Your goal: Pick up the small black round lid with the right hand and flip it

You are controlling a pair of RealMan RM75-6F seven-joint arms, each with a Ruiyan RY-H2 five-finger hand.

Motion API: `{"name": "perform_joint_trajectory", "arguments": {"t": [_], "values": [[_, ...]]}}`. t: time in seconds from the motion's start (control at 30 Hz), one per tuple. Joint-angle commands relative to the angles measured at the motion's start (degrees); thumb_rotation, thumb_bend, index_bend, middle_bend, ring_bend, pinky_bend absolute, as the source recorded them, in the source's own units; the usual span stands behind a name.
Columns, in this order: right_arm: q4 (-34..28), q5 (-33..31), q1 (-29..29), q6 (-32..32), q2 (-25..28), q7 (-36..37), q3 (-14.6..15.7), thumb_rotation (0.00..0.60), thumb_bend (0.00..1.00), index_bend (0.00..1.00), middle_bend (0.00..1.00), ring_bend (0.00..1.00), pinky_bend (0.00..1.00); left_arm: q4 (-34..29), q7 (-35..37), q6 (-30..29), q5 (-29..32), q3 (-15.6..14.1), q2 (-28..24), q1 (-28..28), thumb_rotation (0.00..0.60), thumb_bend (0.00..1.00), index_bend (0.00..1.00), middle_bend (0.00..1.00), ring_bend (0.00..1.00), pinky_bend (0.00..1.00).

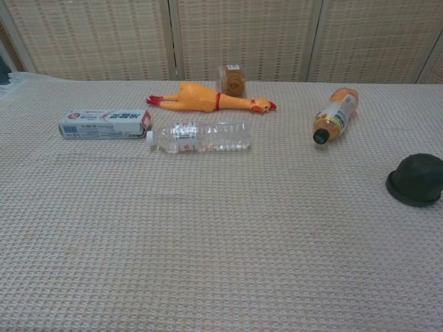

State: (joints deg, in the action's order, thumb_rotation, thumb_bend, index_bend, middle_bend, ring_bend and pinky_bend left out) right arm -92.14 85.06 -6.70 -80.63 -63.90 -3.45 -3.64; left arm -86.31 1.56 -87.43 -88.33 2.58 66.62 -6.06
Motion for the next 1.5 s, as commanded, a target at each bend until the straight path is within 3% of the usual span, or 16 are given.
{"name": "perform_joint_trajectory", "arguments": {"t": [0.03,0.33,0.53,0.87,1.33,1.5], "values": [[2.0,-2.1,-1.8,2.1,-1.7,-0.7,-1.7,0.6,0.13,0.0,0.0,0.0,0.03,0.1,0.5,0.2,0.4,0.1,-0.1,0.0,0.6,0.44,0.47,0.23,0.17,0.43],[6.0,-5.1,-7.9,12.0,-3.2,5.0,-3.7,0.6,0.12,0.0,0.0,0.0,0.02,-0.6,1.3,-1.7,-0.4,0.2,-0.5,0.7,0.6,0.44,0.47,0.24,0.17,0.44],[6.0,-7.4,-11.6,17.6,-4.5,2.7,-4.3,0.6,0.12,0.0,0.0,0.0,0.02,-0.5,1.2,-0.8,0.3,0.3,-0.5,0.5,0.6,0.44,0.48,0.24,0.17,0.44],[5.2,-19.0,-19.4,32.4,-5.6,-5.3,-4.6,0.6,0.11,0.0,0.0,0.0,0.03,-0.9,1.8,-0.7,0.5,0.4,-0.9,0.6,0.6,0.44,0.5,0.24,0.17,0.44],[10.3,-27.5,-24.1,35.9,-11.5,-11.4,-3.6,0.6,0.11,0.0,0.01,0.01,0.11,-1.2,2.3,-0.5,0.6,0.3,-1.1,0.6,0.6,0.44,0.5,0.24,0.18,0.44],[12.2,-28.0,-24.4,34.5,-13.7,-12.2,-3.1,0.6,0.12,0.08,0.11,0.11,0.2,-1.2,2.6,-0.5,0.6,0.4,-1.3,0.7,0.6,0.44,0.5,0.24,0.18,0.45]]}}
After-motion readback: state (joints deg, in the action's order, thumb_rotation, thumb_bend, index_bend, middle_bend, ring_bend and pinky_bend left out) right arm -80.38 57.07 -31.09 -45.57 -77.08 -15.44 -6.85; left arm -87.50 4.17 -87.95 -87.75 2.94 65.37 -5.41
